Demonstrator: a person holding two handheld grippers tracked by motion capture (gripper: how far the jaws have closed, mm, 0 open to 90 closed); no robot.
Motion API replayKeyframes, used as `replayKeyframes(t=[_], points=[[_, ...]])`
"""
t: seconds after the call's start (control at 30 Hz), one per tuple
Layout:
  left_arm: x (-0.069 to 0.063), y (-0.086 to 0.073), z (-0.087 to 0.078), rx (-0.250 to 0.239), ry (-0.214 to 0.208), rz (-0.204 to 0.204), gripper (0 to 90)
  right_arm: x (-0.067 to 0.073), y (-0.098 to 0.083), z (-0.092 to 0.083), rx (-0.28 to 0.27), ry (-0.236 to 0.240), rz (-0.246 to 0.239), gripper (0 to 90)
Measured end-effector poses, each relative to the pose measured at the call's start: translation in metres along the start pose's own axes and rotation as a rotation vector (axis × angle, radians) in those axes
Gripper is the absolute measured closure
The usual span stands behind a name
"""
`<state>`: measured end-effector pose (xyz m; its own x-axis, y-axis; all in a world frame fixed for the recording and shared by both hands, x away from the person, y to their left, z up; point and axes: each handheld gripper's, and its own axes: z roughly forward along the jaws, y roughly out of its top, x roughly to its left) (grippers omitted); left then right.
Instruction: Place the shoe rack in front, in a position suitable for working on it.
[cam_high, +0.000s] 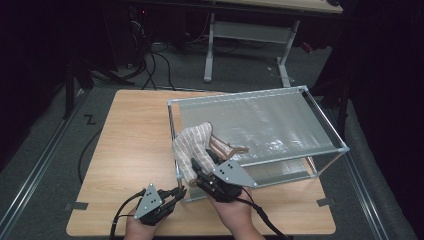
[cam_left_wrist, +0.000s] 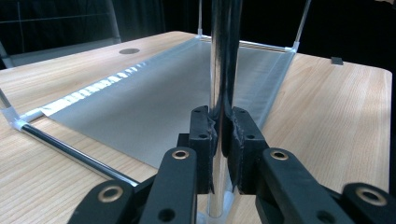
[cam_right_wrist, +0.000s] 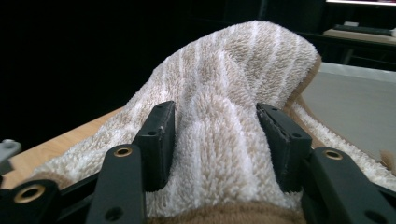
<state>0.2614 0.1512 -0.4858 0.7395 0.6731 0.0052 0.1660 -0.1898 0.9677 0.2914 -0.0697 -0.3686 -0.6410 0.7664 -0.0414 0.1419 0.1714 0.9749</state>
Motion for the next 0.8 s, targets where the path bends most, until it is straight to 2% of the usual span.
replayKeyframes(t=[0.17, 0.37, 0.47, 0.53, 0.73, 0.8], points=[[0.0002, 0.0002, -0.0001, 0.003, 0.000, 0.003, 81.0, 0.0028, 0.0017, 0.0023, 0.010, 0.007, 0.011, 42.6], [0.0001, 0.0001, -0.0002, 0.003, 0.000, 0.004, 81.0, 0.0011, 0.0034, 0.0027, 0.035, 0.023, 0.023, 42.4], [0.0000, 0.0001, 0.0000, 0.001, 0.000, 0.002, 81.0, -0.0012, 0.0035, 0.0034, 0.045, 0.050, 0.035, 43.6], [0.0000, 0.0001, -0.0001, 0.001, 0.000, 0.001, 81.0, -0.0019, 0.0043, 0.0037, 0.052, 0.061, 0.035, 46.2], [0.0001, 0.0002, -0.0002, 0.003, 0.000, 0.004, 81.0, 0.0030, 0.0051, 0.0031, 0.047, 0.089, -0.008, 65.6], [0.0002, 0.0003, -0.0002, 0.004, -0.001, 0.004, 81.0, 0.0036, 0.0053, 0.0028, 0.041, 0.095, -0.018, 69.4]])
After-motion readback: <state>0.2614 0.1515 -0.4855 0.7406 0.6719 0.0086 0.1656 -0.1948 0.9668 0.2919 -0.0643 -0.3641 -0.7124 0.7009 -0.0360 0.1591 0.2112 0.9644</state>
